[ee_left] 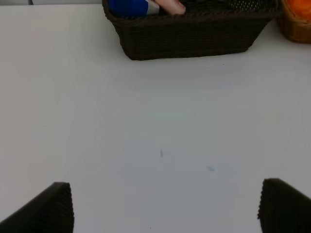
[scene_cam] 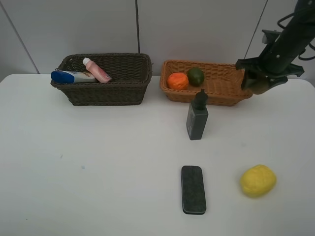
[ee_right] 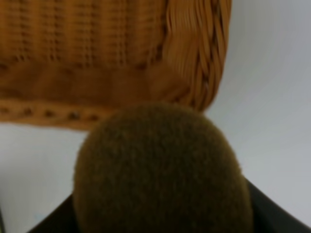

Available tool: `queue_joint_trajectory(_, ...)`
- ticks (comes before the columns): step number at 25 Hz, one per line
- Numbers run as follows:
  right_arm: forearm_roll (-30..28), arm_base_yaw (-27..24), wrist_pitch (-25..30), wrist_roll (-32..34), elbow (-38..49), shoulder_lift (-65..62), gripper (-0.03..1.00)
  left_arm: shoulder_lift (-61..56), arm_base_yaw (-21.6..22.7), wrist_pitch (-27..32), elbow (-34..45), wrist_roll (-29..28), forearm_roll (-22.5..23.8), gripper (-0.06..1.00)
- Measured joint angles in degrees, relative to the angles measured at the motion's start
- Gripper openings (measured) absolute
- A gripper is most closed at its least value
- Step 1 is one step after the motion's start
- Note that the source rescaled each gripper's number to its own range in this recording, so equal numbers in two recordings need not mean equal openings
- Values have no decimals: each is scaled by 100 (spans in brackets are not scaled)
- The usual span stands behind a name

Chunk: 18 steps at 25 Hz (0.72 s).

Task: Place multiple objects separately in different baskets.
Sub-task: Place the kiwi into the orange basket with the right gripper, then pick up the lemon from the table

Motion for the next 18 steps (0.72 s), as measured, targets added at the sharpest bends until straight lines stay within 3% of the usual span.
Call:
queue_joint_trajectory(8, 24, 165, 62, 0, -1645, 1046, 35, 0, 0, 0, 0, 0, 0, 100)
queue_joint_trajectory(9, 17, 193, 66, 0, -1736, 1104, 40, 0, 0, 0, 0, 0, 0, 100)
queue_joint_trajectory(11, 3, 241, 74, 0, -1867, 1184, 70, 0, 0, 0, 0, 0, 0, 100)
queue_joint_trajectory(13, -56, 290, 175, 0, -1905, 1192, 89, 0, 0, 0, 0, 0, 0, 100)
queue_joint_trajectory(15, -131, 327, 392, 0, -1945, 1187, 96, 0, 0, 0, 0, 0, 0, 100)
queue_joint_trajectory(18, -147, 334, 912, 0, -2010, 1153, 99, 0, 0, 0, 0, 0, 0, 100)
